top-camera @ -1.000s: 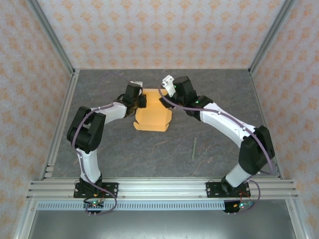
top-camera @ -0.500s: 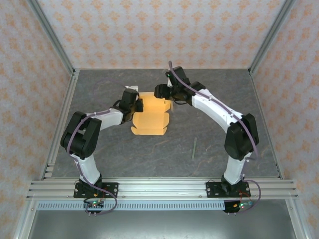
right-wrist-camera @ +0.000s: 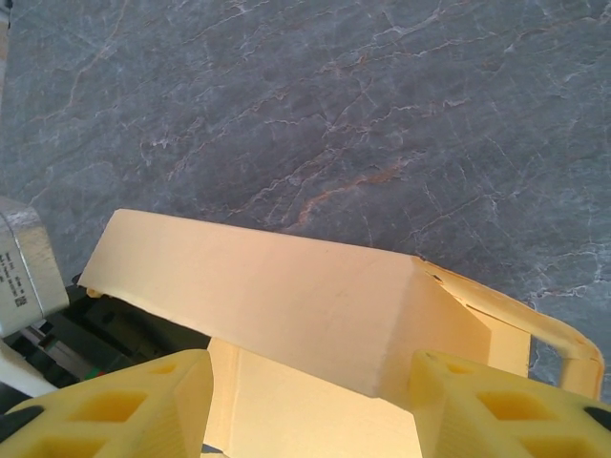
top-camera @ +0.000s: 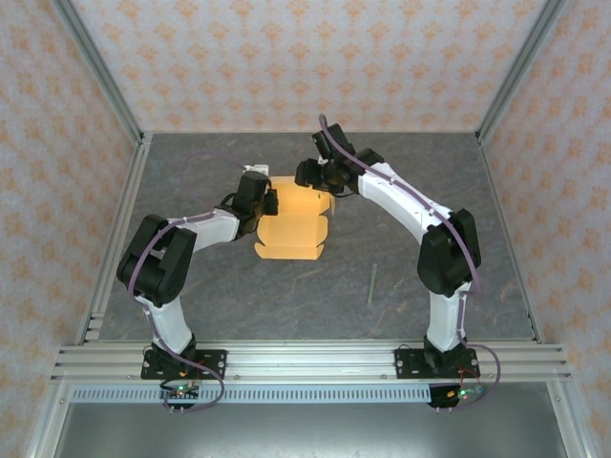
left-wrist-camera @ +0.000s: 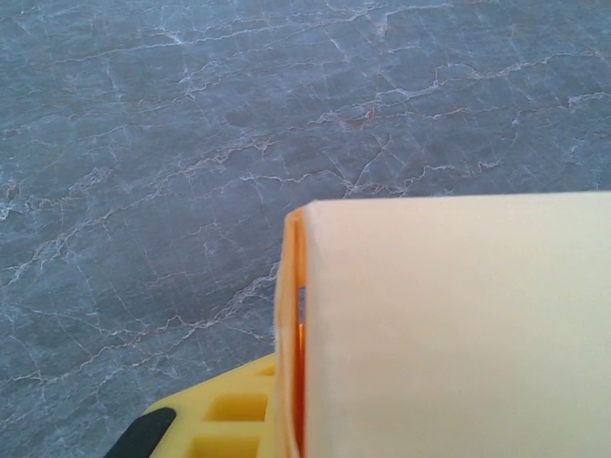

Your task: Fold the paper box

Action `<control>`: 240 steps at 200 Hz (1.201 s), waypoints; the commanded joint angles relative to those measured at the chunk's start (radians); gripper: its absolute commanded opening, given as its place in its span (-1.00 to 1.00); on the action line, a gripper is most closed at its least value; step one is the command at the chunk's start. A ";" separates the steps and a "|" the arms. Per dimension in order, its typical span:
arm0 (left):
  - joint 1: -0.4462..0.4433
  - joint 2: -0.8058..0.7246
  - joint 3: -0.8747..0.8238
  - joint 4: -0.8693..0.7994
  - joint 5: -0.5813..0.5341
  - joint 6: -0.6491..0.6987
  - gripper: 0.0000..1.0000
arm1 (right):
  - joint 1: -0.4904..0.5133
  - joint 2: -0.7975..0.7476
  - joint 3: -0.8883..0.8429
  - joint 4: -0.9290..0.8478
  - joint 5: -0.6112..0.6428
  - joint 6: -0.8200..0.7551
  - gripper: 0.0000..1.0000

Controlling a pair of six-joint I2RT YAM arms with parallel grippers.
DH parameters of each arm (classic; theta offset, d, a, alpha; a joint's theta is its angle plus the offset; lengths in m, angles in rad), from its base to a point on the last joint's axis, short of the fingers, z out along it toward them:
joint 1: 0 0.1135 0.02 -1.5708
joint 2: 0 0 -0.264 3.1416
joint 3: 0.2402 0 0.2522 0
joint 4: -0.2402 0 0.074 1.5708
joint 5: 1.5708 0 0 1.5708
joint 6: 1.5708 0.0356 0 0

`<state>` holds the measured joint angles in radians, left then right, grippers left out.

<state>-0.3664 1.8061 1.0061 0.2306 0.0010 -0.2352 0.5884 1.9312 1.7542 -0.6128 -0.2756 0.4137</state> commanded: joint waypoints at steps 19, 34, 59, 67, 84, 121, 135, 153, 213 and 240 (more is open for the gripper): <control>-0.011 -0.041 -0.010 0.045 -0.046 -0.012 -1.00 | 0.002 0.019 -0.013 0.019 0.002 0.065 0.08; -0.014 -0.042 -0.012 0.046 -0.051 -0.015 -1.00 | -0.002 0.020 -0.028 0.056 -0.023 0.099 0.02; -0.018 -0.045 -0.018 0.053 -0.058 -0.025 -1.00 | -0.011 0.015 -0.064 0.134 -0.056 0.176 -0.06; -0.020 -0.046 -0.018 0.054 -0.059 -0.026 -1.00 | -0.014 0.013 -0.080 0.161 -0.064 0.201 -0.10; -0.022 -0.045 -0.017 0.055 -0.060 -0.031 -1.00 | -0.022 0.004 -0.120 0.233 -0.087 0.254 -0.21; -0.025 -0.042 -0.012 0.047 -0.064 -0.027 -1.00 | -0.035 -0.028 -0.166 0.288 -0.068 0.286 -0.39; -0.025 -0.044 -0.014 0.047 -0.068 -0.026 -1.00 | -0.039 -0.042 -0.177 0.288 -0.055 0.278 -0.39; -0.025 -0.044 -0.015 0.040 -0.078 -0.024 -1.00 | -0.041 -0.064 -0.177 0.256 -0.036 0.236 -0.09; -0.024 -0.047 0.003 -0.017 -0.096 -0.027 -1.00 | -0.002 -0.257 -0.358 0.227 0.027 0.062 0.27; -0.024 -0.051 0.014 -0.045 -0.075 -0.042 -1.00 | 0.068 -0.316 -0.498 0.282 0.070 -0.009 0.32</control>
<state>-0.3874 1.8015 0.9977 0.2230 -0.0612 -0.2481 0.5938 1.6547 1.3472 -0.3656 -0.2649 0.5022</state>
